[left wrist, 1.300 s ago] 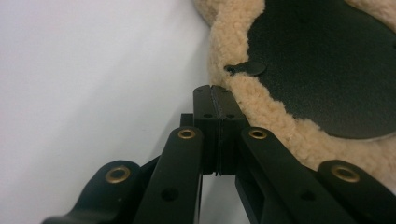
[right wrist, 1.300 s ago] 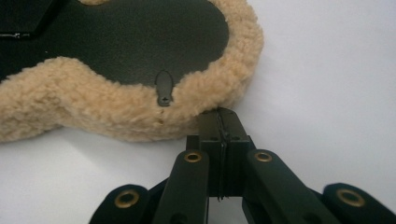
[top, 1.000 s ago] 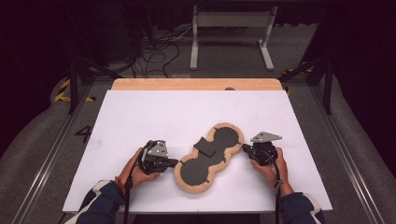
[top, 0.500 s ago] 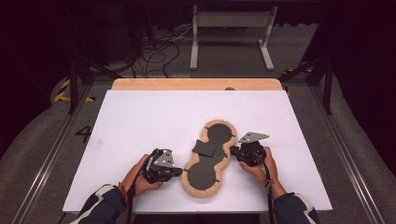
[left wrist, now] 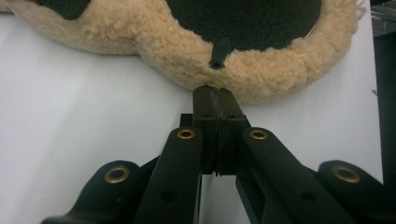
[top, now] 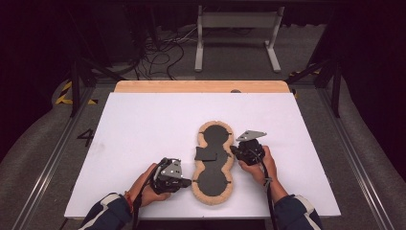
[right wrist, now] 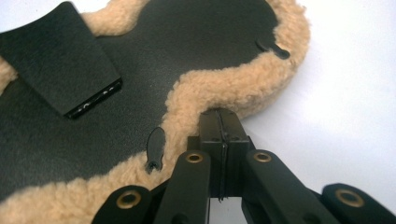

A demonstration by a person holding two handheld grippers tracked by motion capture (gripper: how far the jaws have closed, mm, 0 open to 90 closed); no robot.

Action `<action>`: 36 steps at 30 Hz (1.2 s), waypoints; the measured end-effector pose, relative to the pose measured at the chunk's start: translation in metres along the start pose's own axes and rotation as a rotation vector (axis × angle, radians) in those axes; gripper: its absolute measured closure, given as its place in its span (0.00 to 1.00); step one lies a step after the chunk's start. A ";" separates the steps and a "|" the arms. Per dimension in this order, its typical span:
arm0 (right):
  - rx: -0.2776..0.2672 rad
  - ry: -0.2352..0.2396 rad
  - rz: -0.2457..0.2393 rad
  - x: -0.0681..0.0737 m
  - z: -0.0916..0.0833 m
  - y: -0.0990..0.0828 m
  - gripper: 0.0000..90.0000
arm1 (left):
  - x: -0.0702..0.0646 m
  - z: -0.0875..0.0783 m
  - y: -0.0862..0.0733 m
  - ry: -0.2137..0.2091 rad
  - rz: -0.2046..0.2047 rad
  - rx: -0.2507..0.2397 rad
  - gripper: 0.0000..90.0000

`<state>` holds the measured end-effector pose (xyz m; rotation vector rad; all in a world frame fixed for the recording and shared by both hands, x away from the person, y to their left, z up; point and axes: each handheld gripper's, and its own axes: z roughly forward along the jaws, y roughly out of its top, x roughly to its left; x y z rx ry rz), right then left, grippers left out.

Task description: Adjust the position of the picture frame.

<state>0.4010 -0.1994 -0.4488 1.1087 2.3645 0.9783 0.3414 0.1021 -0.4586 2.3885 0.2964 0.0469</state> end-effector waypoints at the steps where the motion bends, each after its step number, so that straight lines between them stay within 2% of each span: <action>1: 0.003 0.000 -0.002 0.000 0.001 0.001 1.00 | 0.000 0.000 0.000 0.000 0.000 0.000 0.99; 11: 0.017 -0.022 0.003 0.003 0.009 0.011 1.00 | -0.007 0.006 0.006 -0.021 0.026 -0.010 0.98; 14: 0.017 -0.024 0.000 0.003 0.012 0.013 1.00 | -0.010 0.009 0.008 -0.044 0.021 -0.015 0.98; 17: 0.026 -0.026 -0.028 0.003 0.013 0.015 1.00 | -0.014 0.012 0.011 -0.044 0.030 -0.016 0.98; 21: 0.032 -0.016 -0.019 0.000 0.013 0.013 1.00 | -0.016 0.014 0.012 -0.044 0.031 -0.019 0.97; 23: 0.029 -0.029 -0.006 -0.001 0.014 0.010 0.96 | -0.017 0.014 0.013 -0.040 0.049 -0.020 0.97; 26: 0.024 -0.010 0.001 -0.004 0.007 0.008 0.95 | -0.016 0.013 0.012 -0.050 0.046 -0.022 0.95; 27: 0.010 0.002 0.001 -0.006 0.003 0.006 0.96 | -0.016 0.013 0.012 -0.045 0.051 -0.024 0.94; 30: 0.015 0.005 -0.015 -0.008 -0.005 -0.001 0.98 | -0.013 0.011 0.011 -0.043 0.047 -0.025 0.93; 32: 0.017 0.003 -0.021 -0.009 -0.008 -0.004 0.99 | -0.009 0.008 0.009 -0.013 0.045 -0.016 0.93; 34: 0.012 0.003 -0.008 -0.014 -0.010 -0.006 1.00 | -0.003 0.003 0.007 -0.002 0.017 -0.041 0.93; 36: 0.010 -0.001 -0.004 -0.017 -0.010 -0.007 1.00 | 0.001 -0.001 0.006 0.028 0.020 -0.046 0.93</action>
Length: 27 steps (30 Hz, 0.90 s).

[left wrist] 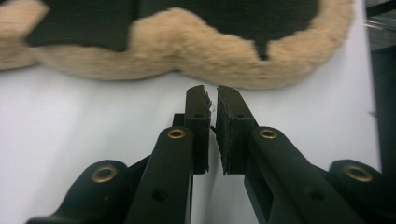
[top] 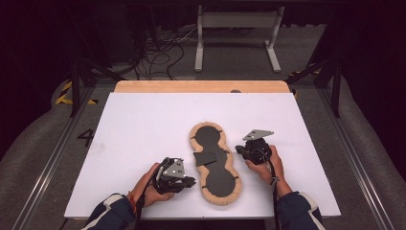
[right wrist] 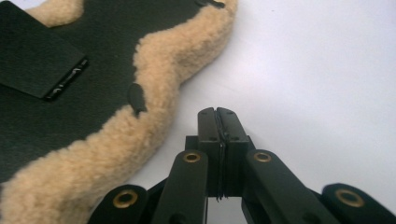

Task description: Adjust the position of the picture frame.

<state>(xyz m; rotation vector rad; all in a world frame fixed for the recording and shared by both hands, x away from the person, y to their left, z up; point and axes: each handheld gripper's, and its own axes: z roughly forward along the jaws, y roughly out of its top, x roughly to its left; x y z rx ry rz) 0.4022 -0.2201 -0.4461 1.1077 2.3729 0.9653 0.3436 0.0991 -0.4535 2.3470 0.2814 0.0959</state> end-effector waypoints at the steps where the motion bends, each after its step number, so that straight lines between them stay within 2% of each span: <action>1: 0.002 0.004 0.003 -0.001 0.000 0.000 1.00 | 0.003 -0.003 -0.001 0.005 -0.016 -0.013 0.93; 2: 0.003 0.009 0.004 -0.002 0.001 0.000 1.00 | 0.004 -0.005 -0.001 0.017 -0.030 -0.022 0.93; 4: 0.010 0.014 0.000 -0.001 0.002 0.000 1.00 | 0.005 -0.004 -0.002 0.009 -0.038 -0.033 0.92; 5: 0.016 0.018 -0.003 0.000 0.002 0.000 1.00 | 0.005 -0.004 -0.002 -0.015 -0.039 -0.039 0.92; 6: 0.016 0.020 -0.010 0.001 0.003 0.001 1.00 | 0.004 -0.004 -0.002 -0.030 -0.026 -0.034 0.92; 9: 0.019 0.017 -0.027 0.002 0.008 0.006 1.00 | -0.011 0.006 0.004 -0.050 0.026 0.008 0.90; 12: 0.026 0.030 -0.017 0.000 0.013 0.011 1.00 | -0.014 0.011 0.007 -0.058 0.032 0.011 0.90; 14: 0.037 0.035 -0.035 0.000 0.019 0.015 1.00 | -0.015 0.015 0.008 -0.060 0.032 0.018 0.90; 16: 0.052 0.076 -0.023 -0.002 0.024 0.021 1.00 | -0.014 0.015 0.007 -0.074 0.010 0.012 0.90; 17: 0.052 0.076 -0.023 -0.002 0.024 0.021 1.00 | -0.014 0.015 0.007 -0.074 0.010 0.012 0.90; 18: 0.064 0.095 -0.040 0.000 0.029 0.028 1.00 | -0.014 0.015 0.007 -0.073 0.008 0.013 0.90; 19: 0.064 0.095 -0.040 0.000 0.029 0.028 1.00 | -0.015 0.016 0.008 -0.074 0.013 0.010 0.90; 24: 0.111 0.042 -0.181 0.014 0.043 0.050 1.00 | -0.022 0.021 0.012 -0.064 0.025 0.016 0.90; 27: 0.117 0.045 -0.210 0.017 0.049 0.056 1.00 | -0.026 0.024 0.015 -0.054 0.038 0.015 0.92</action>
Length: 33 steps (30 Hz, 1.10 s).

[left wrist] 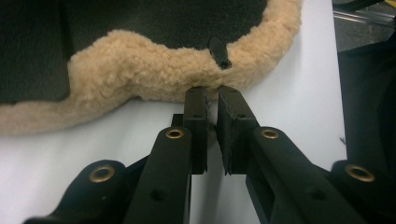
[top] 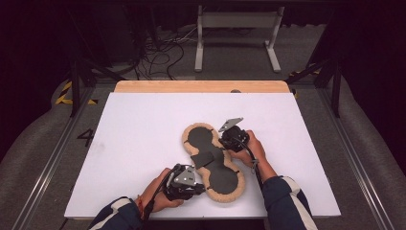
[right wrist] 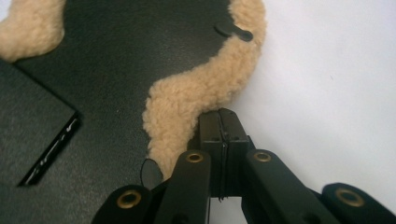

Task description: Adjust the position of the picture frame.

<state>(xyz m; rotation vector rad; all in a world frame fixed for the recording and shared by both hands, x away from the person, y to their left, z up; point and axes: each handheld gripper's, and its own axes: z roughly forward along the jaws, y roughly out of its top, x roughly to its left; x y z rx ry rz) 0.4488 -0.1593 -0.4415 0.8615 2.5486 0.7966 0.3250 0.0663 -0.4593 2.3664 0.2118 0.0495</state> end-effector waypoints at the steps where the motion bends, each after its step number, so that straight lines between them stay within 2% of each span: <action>1: -0.001 -0.001 -0.006 0.001 0.002 0.003 1.00 | -0.001 0.001 0.001 -0.001 0.000 0.000 0.92; 6: 0.016 -0.014 -0.055 0.006 0.007 0.012 1.00 | -0.004 0.005 0.004 0.002 -0.003 -0.002 0.95; 10: 0.024 -0.022 -0.061 0.008 0.009 0.015 1.00 | -0.006 0.009 0.008 0.008 0.002 -0.008 0.95; 12: 0.034 -0.043 -0.056 0.009 0.009 0.016 1.00 | -0.007 0.009 0.008 0.011 0.008 -0.004 0.94; 15: 0.024 -0.060 0.000 0.005 0.001 0.012 1.00 | -0.005 0.004 0.006 0.022 0.012 -0.004 0.92; 16: 0.024 -0.060 0.000 0.005 0.001 0.012 1.00 | -0.005 0.004 0.006 0.022 0.012 -0.004 0.92; 18: -0.027 -0.072 0.056 0.003 -0.015 0.004 1.00 | -0.002 -0.004 0.004 0.047 0.022 -0.002 0.92; 19: -0.045 -0.071 0.068 0.004 -0.021 0.001 1.00 | 0.003 -0.010 0.001 0.060 0.020 -0.015 0.92; 22: -0.109 -0.077 0.081 0.008 -0.043 -0.017 1.00 | 0.018 -0.029 -0.008 0.111 -0.016 -0.038 0.91; 23: -0.126 -0.070 0.084 0.009 -0.049 -0.022 1.00 | 0.028 -0.039 -0.014 0.153 -0.044 -0.051 0.91; 24: -0.159 -0.058 0.102 0.012 -0.059 -0.033 1.00 | 0.034 -0.044 -0.018 0.177 -0.057 -0.056 0.90; 25: -0.172 -0.058 0.098 0.014 -0.064 -0.039 1.00 | 0.043 -0.051 -0.022 0.208 -0.092 -0.064 0.90; 26: -0.193 -0.044 0.100 0.018 -0.071 -0.047 1.00 | 0.055 -0.058 -0.029 0.236 -0.148 -0.091 0.90; 27: -0.203 -0.024 0.119 0.022 -0.078 -0.057 1.00 | 0.064 -0.064 -0.034 0.259 -0.183 -0.100 0.89; 29: -0.195 -0.008 0.113 0.032 -0.089 -0.074 1.00 | 0.080 -0.074 -0.042 0.291 -0.249 -0.127 0.89; 31: -0.201 0.016 0.126 0.040 -0.097 -0.086 1.00 | 0.092 -0.079 -0.046 0.322 -0.280 -0.137 0.89; 32: -0.201 0.016 0.126 0.040 -0.097 -0.086 1.00 | 0.092 -0.079 -0.046 0.322 -0.280 -0.137 0.89; 33: -0.197 0.013 0.124 0.047 -0.102 -0.093 1.00 | 0.097 -0.080 -0.046 0.338 -0.289 -0.142 0.89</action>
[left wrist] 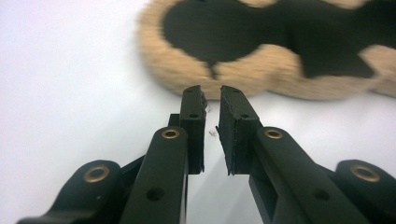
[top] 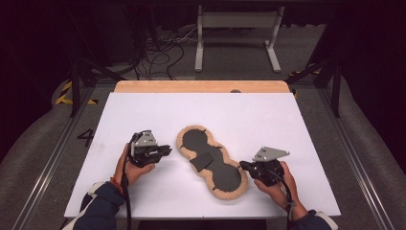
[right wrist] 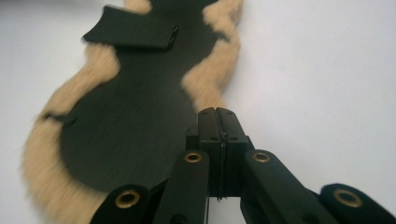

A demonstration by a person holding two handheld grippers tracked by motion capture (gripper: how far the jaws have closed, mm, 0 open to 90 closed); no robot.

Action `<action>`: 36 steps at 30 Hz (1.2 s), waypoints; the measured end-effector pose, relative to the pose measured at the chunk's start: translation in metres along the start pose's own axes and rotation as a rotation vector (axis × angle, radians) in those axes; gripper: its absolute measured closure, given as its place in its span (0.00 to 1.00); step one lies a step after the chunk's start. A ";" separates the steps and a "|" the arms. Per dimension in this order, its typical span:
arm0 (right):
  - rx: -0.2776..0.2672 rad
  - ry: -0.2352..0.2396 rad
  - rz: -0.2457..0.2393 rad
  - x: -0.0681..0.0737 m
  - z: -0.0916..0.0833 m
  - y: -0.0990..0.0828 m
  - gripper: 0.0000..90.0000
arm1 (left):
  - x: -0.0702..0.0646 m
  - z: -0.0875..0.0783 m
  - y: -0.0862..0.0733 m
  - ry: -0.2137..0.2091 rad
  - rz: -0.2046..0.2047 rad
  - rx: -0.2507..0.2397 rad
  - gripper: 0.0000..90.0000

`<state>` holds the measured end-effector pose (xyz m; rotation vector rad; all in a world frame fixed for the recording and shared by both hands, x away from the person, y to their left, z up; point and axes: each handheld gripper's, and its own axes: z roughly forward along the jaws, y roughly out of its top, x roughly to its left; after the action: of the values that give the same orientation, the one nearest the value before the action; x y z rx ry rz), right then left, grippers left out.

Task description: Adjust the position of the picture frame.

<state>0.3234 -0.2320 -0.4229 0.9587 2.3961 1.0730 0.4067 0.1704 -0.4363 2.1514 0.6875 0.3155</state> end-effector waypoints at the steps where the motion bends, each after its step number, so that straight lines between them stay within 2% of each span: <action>1: 0.000 -0.001 0.011 0.004 -0.006 -0.007 1.00 | 0.004 0.001 0.001 0.006 -0.013 -0.005 0.89; 2: 0.006 -0.015 0.013 0.008 -0.009 -0.012 1.00 | 0.008 0.003 0.003 0.018 -0.015 -0.010 0.89; 3: 0.015 -0.035 0.003 0.010 -0.013 -0.016 1.00 | 0.012 0.006 0.004 0.029 -0.039 -0.018 0.91; 4: 0.017 -0.035 0.016 0.011 -0.017 -0.019 1.00 | 0.016 0.009 0.006 0.031 -0.050 -0.019 0.92; 6: 0.020 -0.010 0.078 0.012 -0.023 -0.027 1.00 | 0.025 0.017 0.010 0.023 -0.069 0.000 0.95; 7: 0.036 -0.019 0.079 0.015 -0.023 -0.031 1.00 | 0.028 0.020 0.011 0.022 -0.077 0.008 0.96; 9: 0.059 -0.014 0.088 0.018 -0.023 -0.037 1.00 | 0.036 0.030 0.014 0.063 -0.075 0.005 0.99; 11: 0.080 -0.005 0.095 0.021 -0.022 -0.041 1.00 | 0.039 0.033 0.015 0.062 -0.081 0.014 1.00; 12: 0.086 0.010 0.102 0.023 -0.022 -0.043 1.00 | 0.042 0.037 0.017 0.060 -0.105 0.010 1.00; 14: 0.113 0.047 0.077 0.027 -0.021 -0.045 1.00 | 0.046 0.041 0.020 0.072 -0.122 -0.004 0.99; 15: 0.115 0.062 0.063 0.029 -0.021 -0.045 1.00 | 0.048 0.044 0.023 0.061 -0.118 0.006 0.98; 16: 0.114 0.083 0.060 0.032 -0.020 -0.044 1.00 | 0.050 0.047 0.025 0.070 -0.118 0.008 0.97; 19: 0.132 0.093 0.033 0.038 -0.017 -0.043 1.00 | 0.054 0.054 0.032 0.086 -0.119 0.023 0.97; 21: 0.138 0.110 0.034 0.039 -0.017 -0.044 1.00 | 0.056 0.059 0.037 0.084 -0.130 0.032 0.95; 23: 0.139 0.119 0.027 0.040 -0.018 -0.043 1.00 | 0.057 0.065 0.042 0.116 -0.119 0.055 0.95; 24: 0.139 0.127 0.025 0.041 -0.019 -0.043 1.00 | 0.060 0.069 0.044 0.109 -0.137 0.065 0.95; 26: 0.154 0.145 0.019 0.044 -0.016 -0.043 1.00 | 0.062 0.075 0.049 0.118 -0.131 0.070 0.95; 27: 0.162 0.146 0.010 0.046 -0.014 -0.043 1.00 | 0.062 0.079 0.051 0.114 -0.143 0.075 0.94; 29: 0.163 0.148 0.007 0.049 -0.013 -0.043 1.00 | 0.063 0.085 0.054 0.117 -0.125 0.098 0.94; 32: 0.147 0.140 0.020 0.047 -0.012 -0.044 1.00 | 0.065 0.093 0.056 0.115 -0.132 0.111 0.94; 33: 0.147 0.140 0.020 0.047 -0.012 -0.044 1.00 | 0.064 0.097 0.057 0.105 -0.121 0.138 0.94; 35: 0.144 0.127 0.019 0.046 -0.012 -0.044 1.00 | 0.060 0.103 0.058 0.080 -0.112 0.141 0.93; 36: 0.140 0.122 0.023 0.045 -0.013 -0.045 1.00 | 0.059 0.104 0.058 0.053 -0.115 0.141 0.92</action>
<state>0.2643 -0.2287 -0.4501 0.9945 2.5952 1.0096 0.5223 0.1075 -0.4558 2.2323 0.8830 0.2697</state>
